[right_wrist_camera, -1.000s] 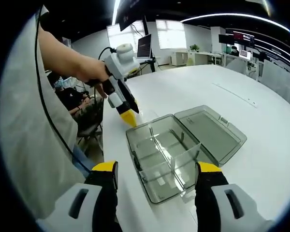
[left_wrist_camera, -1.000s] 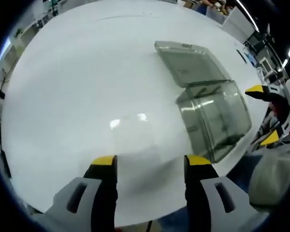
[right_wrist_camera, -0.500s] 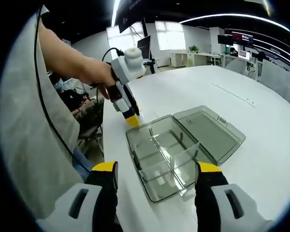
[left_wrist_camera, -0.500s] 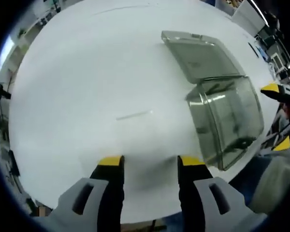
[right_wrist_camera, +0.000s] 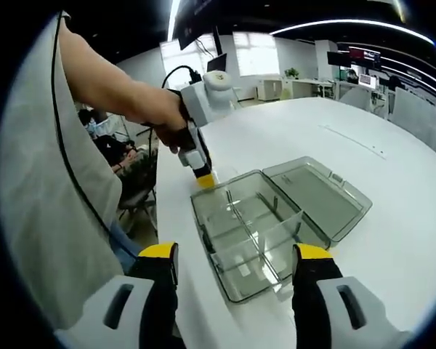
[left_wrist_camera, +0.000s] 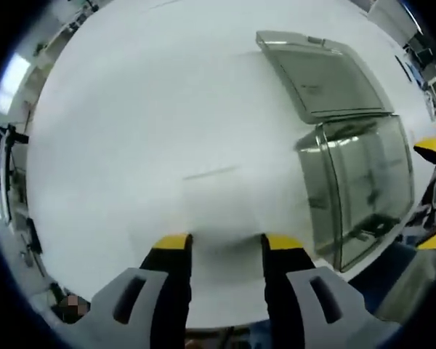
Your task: Insert the divider into the dual guide fixture by aligning both edges with the guide slots and pushing it downward to the bottom, including one-sided entry, uneven engagement, binding, and posture correction.
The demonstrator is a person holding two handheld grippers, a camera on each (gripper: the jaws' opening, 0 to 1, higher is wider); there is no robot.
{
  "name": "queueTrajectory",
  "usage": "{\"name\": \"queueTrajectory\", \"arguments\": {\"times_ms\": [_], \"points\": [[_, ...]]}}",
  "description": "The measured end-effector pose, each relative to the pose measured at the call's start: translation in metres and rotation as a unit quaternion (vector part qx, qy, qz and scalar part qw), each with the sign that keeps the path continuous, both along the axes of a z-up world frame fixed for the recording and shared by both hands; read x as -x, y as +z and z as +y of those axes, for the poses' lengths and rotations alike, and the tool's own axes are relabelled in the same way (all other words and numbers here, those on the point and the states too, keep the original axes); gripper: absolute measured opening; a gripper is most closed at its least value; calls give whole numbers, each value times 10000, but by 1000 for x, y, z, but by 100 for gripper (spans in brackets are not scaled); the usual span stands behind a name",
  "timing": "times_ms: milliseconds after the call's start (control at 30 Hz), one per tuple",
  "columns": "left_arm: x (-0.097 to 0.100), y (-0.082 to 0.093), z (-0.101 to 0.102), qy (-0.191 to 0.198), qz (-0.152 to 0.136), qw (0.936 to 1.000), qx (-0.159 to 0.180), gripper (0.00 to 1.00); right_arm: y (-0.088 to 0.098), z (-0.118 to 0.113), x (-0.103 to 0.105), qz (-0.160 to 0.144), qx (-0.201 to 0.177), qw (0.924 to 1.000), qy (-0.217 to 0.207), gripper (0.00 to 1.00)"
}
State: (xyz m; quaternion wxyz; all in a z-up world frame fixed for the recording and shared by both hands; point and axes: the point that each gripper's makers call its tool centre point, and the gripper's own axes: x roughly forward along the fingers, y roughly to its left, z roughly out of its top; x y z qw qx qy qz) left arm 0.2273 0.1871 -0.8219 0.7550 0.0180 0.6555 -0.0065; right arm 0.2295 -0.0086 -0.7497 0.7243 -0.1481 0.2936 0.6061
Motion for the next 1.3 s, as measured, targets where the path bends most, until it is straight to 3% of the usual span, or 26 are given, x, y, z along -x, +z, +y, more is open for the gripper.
{"name": "queueTrajectory", "arguments": {"times_ms": [433, 1300], "points": [[0, 0, 4, 50, 363, 9993, 8, 31, -1, 3, -9, -127, -25, 9999, 29, 61], [-2, 0, 6, -338, 306, 9990, 22, 29, -3, 12, 0, -100, -33, 9997, 234, 62]]}}
